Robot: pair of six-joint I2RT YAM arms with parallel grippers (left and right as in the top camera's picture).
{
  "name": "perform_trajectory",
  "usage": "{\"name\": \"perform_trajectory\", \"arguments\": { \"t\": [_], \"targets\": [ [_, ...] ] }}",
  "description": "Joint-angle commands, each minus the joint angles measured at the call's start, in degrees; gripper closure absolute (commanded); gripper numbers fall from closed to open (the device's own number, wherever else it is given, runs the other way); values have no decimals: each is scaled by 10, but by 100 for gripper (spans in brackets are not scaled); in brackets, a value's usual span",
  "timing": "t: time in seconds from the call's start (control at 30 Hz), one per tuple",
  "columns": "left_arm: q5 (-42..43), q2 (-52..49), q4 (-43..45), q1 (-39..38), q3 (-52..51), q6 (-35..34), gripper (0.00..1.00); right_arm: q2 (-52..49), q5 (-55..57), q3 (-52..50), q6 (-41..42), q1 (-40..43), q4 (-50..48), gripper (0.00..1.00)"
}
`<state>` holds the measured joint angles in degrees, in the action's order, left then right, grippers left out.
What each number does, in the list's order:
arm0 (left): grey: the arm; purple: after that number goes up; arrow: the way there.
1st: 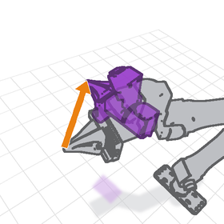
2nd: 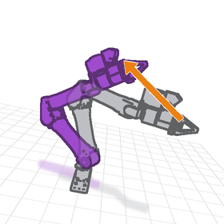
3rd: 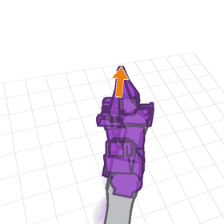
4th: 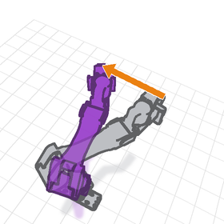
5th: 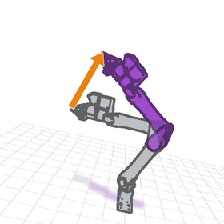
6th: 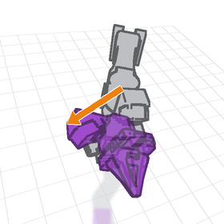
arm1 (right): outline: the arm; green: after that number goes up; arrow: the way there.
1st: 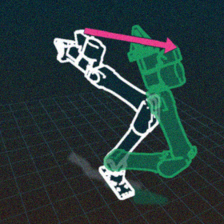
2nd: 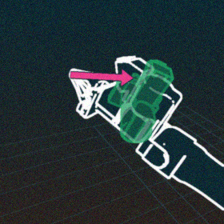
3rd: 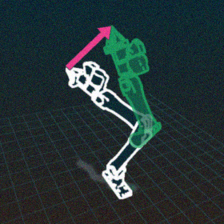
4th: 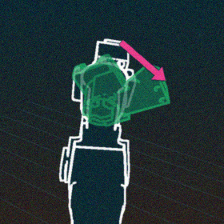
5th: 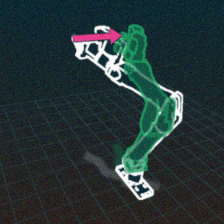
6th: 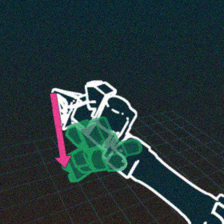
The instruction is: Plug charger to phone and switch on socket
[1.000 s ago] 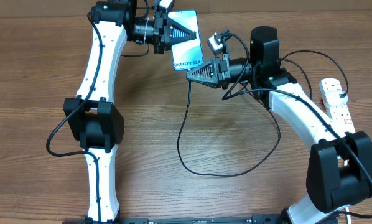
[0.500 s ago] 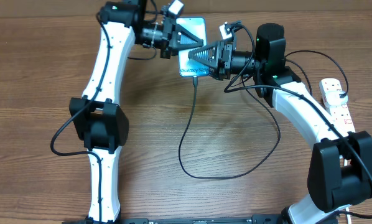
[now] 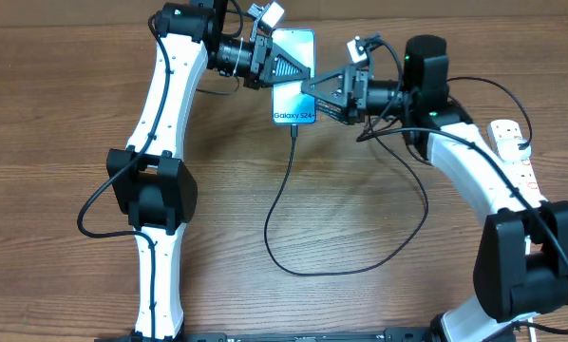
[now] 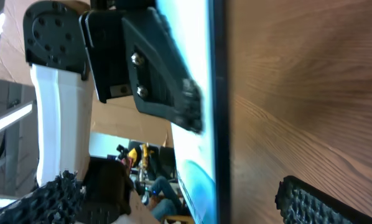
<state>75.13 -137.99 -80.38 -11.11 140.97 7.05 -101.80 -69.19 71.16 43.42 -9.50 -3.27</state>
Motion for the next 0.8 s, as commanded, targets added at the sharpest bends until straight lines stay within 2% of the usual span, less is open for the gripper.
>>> {"name": "perform_trajectory", "arguments": {
  "t": [0.0,0.27,0.43,0.77],
  "targets": [
    [34,7,-19,0,5,118,96,9,-42,13,-71,19,17,0],
    [44,7,-92,-11,5,252,96,9,-47,13,-169,30,90,0],
    [32,7,-164,-21,5,362,96,9,-46,13,-271,30,178,0],
    [-46,7,-165,-59,5,367,96,9,-38,13,-401,30,327,0]
  ]
}}
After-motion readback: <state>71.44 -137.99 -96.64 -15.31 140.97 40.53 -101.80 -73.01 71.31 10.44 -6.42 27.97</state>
